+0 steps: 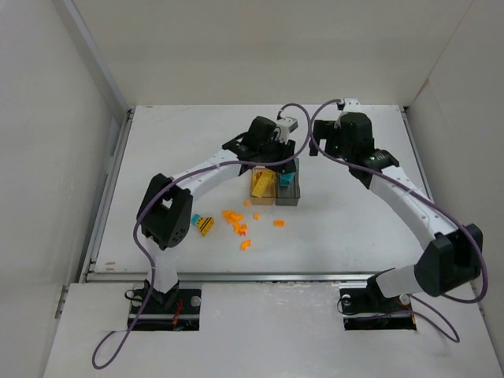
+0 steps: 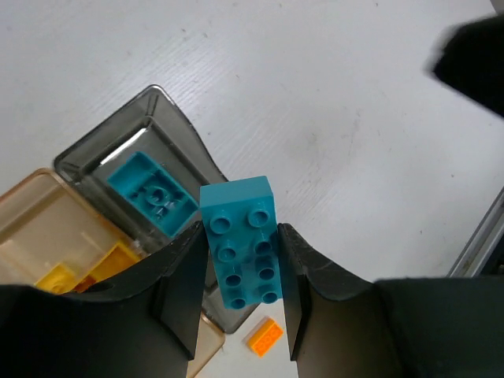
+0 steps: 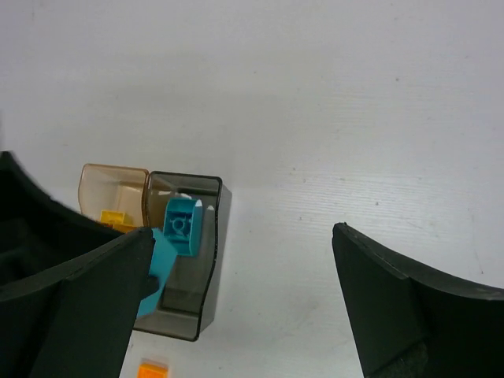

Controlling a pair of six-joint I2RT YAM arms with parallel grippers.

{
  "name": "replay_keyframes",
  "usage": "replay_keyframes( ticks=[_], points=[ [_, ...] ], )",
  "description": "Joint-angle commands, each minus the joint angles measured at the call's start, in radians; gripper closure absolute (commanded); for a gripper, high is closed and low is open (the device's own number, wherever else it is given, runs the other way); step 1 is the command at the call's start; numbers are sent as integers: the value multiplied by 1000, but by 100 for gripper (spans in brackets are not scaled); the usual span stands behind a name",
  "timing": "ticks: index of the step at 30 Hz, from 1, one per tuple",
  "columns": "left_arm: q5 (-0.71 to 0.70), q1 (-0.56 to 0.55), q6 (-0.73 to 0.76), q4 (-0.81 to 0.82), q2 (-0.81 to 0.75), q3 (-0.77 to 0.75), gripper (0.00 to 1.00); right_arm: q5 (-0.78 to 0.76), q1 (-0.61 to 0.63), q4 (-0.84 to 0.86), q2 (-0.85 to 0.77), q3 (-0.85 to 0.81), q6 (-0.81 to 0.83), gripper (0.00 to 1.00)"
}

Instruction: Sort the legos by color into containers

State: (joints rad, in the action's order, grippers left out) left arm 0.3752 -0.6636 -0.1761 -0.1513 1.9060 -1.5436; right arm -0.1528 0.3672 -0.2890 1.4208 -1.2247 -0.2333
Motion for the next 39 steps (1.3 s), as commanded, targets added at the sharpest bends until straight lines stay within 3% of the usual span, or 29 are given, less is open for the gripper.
replay_keyframes(
  ticks=[1, 5, 6, 7, 11, 20, 26, 32, 35, 39],
  points=[
    [10, 13, -65, 16, 71, -81, 96, -42, 16, 11, -81, 71, 2, 0],
    [37, 25, -100, -24, 160, -161, 81, -66, 16, 11, -118, 116, 2, 0],
    [47, 25, -100, -24, 160, -161, 75, -67, 16, 11, -118, 116, 11, 0],
    [57, 25, -100, -24, 160, -161, 63, -67, 16, 11, -118, 116, 25, 0],
    [57, 25, -100, -13, 160, -148, 50, -67, 16, -7, -118, 102, 66, 0],
    [87, 25, -53, -24, 133, -180, 0, -123, 16, -25, -172, 73, 75, 0],
    [62, 25, 16, -105, 35, -249, 0, -321, 108, -45, -336, 73, 130, 0],
    [-120, 25, 96, -212, -157, -277, 0, -623, 300, -87, -450, 34, 299, 0],
    [-222, 35, 165, -212, -281, -204, 0, -695, 335, -110, -465, -12, 380, 0],
    [-269, 108, 133, -240, -387, -152, 0, -744, 415, -197, -439, -102, 381, 0]
  ],
)
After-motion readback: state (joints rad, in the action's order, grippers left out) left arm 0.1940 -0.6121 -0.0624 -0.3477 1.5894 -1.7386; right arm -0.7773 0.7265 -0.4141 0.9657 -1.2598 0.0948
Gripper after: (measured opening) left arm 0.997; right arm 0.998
